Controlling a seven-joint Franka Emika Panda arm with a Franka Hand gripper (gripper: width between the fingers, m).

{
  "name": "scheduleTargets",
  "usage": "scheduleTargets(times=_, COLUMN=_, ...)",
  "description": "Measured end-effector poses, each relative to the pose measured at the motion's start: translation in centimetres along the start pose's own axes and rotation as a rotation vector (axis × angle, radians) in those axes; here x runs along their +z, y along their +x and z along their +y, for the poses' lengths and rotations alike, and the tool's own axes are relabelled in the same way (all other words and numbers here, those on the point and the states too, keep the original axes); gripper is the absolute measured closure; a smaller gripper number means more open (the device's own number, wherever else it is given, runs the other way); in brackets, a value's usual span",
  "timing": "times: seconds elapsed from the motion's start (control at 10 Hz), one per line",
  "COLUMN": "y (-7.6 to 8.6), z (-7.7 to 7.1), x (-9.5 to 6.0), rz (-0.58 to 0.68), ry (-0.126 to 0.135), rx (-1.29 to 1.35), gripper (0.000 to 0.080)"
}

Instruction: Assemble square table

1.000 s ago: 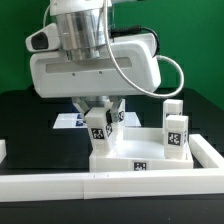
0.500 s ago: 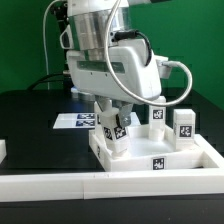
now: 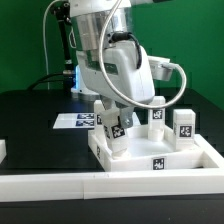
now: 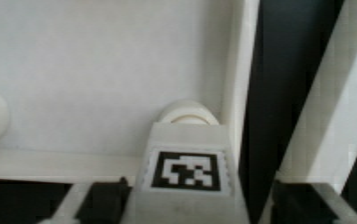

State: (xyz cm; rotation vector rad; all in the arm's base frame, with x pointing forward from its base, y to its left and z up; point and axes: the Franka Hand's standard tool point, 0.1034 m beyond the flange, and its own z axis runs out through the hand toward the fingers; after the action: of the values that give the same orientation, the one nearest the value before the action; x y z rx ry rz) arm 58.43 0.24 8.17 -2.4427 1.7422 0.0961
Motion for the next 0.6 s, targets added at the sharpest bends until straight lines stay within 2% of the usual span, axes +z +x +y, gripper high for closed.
scheduleTargets(times=0.1, y=0.01, z=0.01, x=0.01, rz=-0.001, ry=0.002, rx=-0.070, gripper=0.0278)
scheduleTargets(times=0.2, y=0.02, z=0.03, x=0.02, rz=-0.002, ry=0.002, rx=-0.107, gripper=0.0180)
scheduleTargets(times=0.3, y=0.08, z=0.05, x=0.01, rz=-0.002, ry=0.003, rx=-0.149, gripper=0.0155)
scheduleTargets(times=0.6, y=0.88, z=0.66, x=0.12, rz=0.006, ry=0.004, rx=-0.511, gripper=0.0150)
